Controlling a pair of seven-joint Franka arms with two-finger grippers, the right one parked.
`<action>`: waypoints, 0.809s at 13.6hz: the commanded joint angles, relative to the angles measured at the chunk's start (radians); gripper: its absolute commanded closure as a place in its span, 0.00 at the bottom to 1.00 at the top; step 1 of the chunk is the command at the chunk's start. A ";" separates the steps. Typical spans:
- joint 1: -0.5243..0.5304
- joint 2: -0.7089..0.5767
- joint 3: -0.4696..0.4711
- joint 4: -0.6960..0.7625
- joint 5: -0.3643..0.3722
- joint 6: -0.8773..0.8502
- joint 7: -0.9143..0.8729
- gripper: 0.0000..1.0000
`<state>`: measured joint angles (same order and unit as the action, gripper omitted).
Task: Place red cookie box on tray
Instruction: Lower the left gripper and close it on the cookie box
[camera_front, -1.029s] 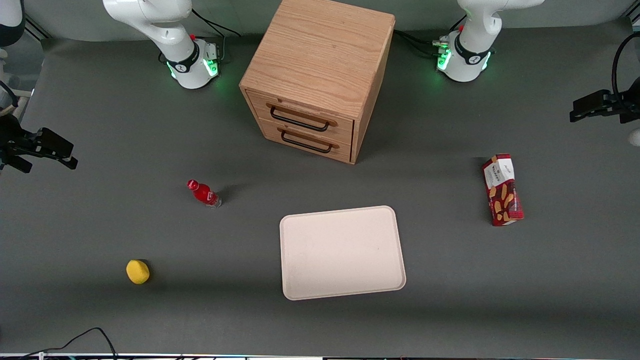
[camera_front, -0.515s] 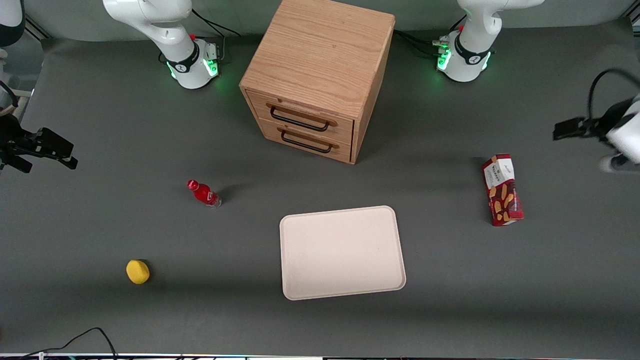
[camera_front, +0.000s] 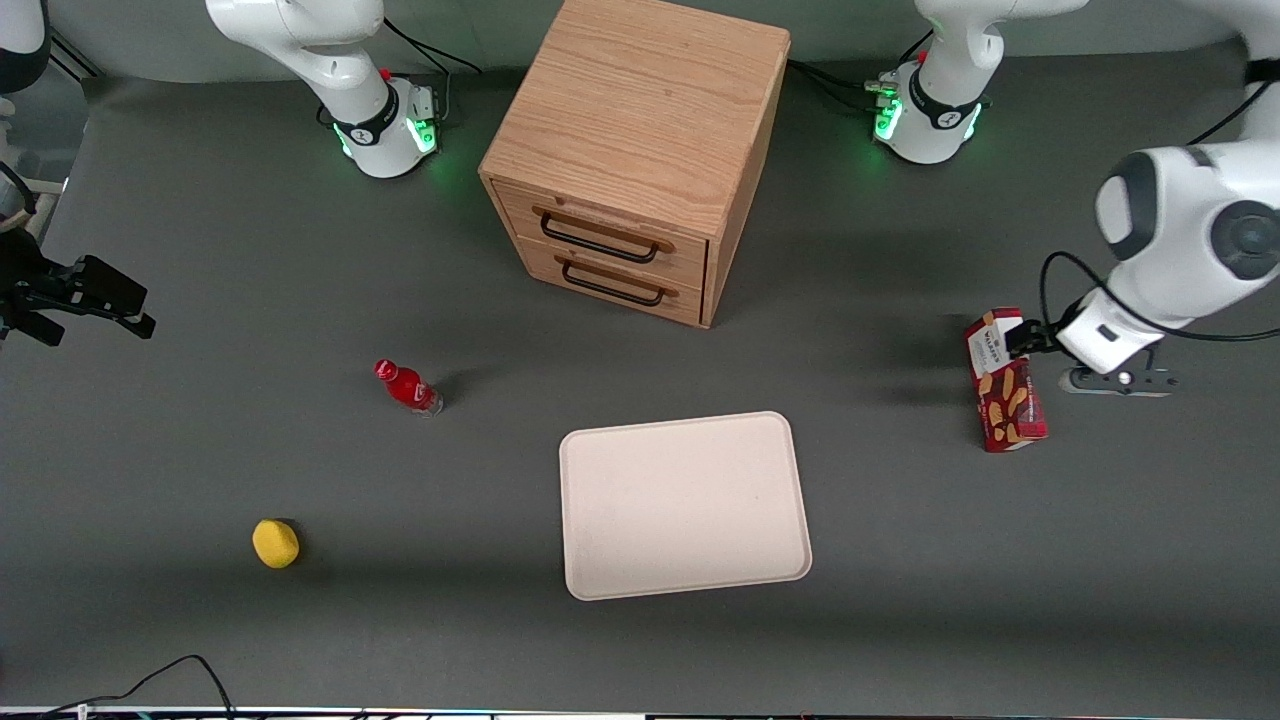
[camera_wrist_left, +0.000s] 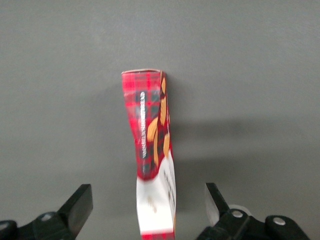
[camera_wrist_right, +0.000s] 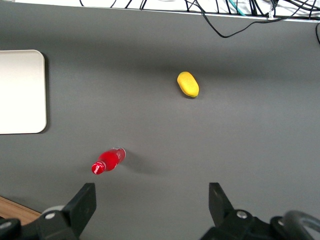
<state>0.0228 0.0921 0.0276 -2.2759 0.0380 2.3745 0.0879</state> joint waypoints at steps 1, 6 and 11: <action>0.000 0.096 0.002 -0.074 0.008 0.248 0.015 0.00; 0.012 0.184 0.009 -0.083 0.005 0.373 0.046 1.00; 0.012 0.147 0.008 -0.045 -0.013 0.265 0.043 1.00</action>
<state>0.0334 0.2846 0.0348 -2.3483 0.0360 2.7327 0.1171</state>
